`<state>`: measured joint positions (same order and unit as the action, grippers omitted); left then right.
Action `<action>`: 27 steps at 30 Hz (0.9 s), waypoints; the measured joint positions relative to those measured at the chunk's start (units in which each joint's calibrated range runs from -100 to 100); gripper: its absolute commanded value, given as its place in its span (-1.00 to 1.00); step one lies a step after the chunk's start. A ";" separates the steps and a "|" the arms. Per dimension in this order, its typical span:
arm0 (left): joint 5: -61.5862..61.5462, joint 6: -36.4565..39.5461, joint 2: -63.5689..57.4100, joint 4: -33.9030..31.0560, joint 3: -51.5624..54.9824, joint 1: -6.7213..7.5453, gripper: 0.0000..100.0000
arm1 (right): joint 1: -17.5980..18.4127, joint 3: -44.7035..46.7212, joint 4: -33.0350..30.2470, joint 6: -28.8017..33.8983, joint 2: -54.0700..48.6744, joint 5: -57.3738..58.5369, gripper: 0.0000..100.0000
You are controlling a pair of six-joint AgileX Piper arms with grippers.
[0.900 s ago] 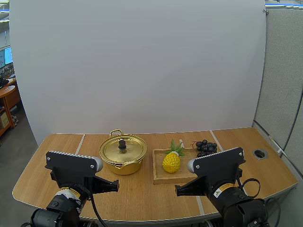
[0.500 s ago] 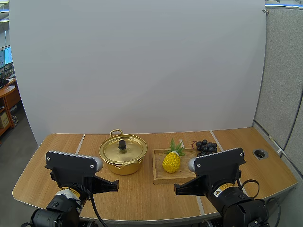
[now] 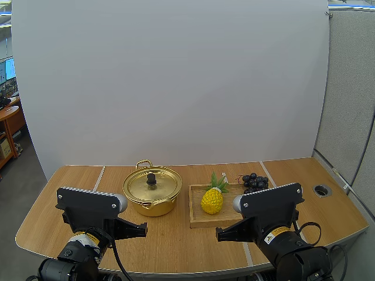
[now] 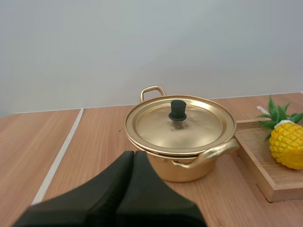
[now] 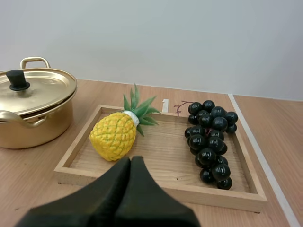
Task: Open the pot, put the grape inside, and close it
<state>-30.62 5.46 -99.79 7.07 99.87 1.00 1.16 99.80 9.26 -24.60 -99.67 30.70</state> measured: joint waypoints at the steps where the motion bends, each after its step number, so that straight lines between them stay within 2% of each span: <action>1: -0.19 0.00 0.00 0.00 -0.44 0.00 -1.00 | 0.00 0.00 -0.26 0.00 0.00 -0.43 -1.00; 4: -0.68 0.00 0.00 0.00 -4.87 0.00 -1.00 | 0.00 -2.41 -0.45 0.00 0.00 0.26 -1.00; 10: 0.09 0.00 -0.11 0.00 -16.36 0.00 -1.00 | 0.00 -13.70 0.36 0.00 0.00 0.95 -1.00; 16: -1.01 -1.55 -0.21 -0.13 -29.31 0.00 -1.00 | 0.00 -25.75 0.52 0.00 -0.12 11.98 -1.00; 19: -6.20 -1.68 -0.21 -0.24 -35.28 0.00 -1.00 | 0.00 -30.49 0.56 0.00 -0.24 18.93 -1.00; 27: -29.62 -2.19 -0.21 -0.45 -49.65 0.00 -1.00 | 0.00 -42.86 3.04 0.00 -0.33 40.14 -1.00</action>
<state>-60.24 3.27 -100.00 6.62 50.23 1.00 1.16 56.94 12.30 -24.60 -100.00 70.83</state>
